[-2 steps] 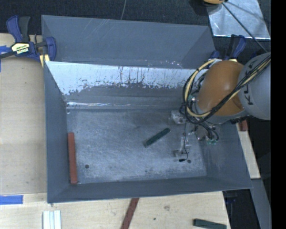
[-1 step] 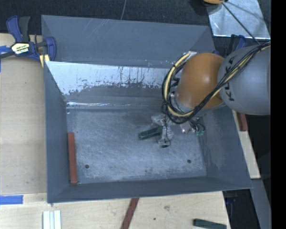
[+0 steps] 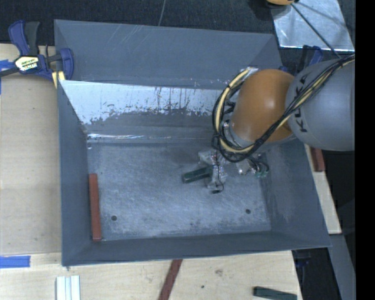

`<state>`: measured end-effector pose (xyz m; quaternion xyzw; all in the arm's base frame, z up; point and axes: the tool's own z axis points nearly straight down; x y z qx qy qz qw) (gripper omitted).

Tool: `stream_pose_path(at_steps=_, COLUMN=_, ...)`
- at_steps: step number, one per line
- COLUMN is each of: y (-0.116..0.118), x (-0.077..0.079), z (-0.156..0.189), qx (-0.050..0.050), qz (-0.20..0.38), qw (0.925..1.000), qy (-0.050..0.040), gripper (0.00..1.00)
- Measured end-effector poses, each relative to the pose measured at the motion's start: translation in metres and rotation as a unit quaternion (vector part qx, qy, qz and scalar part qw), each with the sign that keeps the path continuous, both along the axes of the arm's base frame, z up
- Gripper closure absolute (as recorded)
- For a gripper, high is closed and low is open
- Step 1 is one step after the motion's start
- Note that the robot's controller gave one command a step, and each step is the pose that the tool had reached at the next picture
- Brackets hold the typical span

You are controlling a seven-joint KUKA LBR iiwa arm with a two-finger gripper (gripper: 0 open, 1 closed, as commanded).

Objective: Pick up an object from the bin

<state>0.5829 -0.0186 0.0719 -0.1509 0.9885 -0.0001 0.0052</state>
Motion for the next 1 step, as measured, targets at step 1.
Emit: stream_pose_path(at_steps=1, y=-0.0299, x=-0.0046, z=0.1583, qx=-0.001, qz=-0.022, qw=0.9998, qy=0.0008, gripper=1.00)
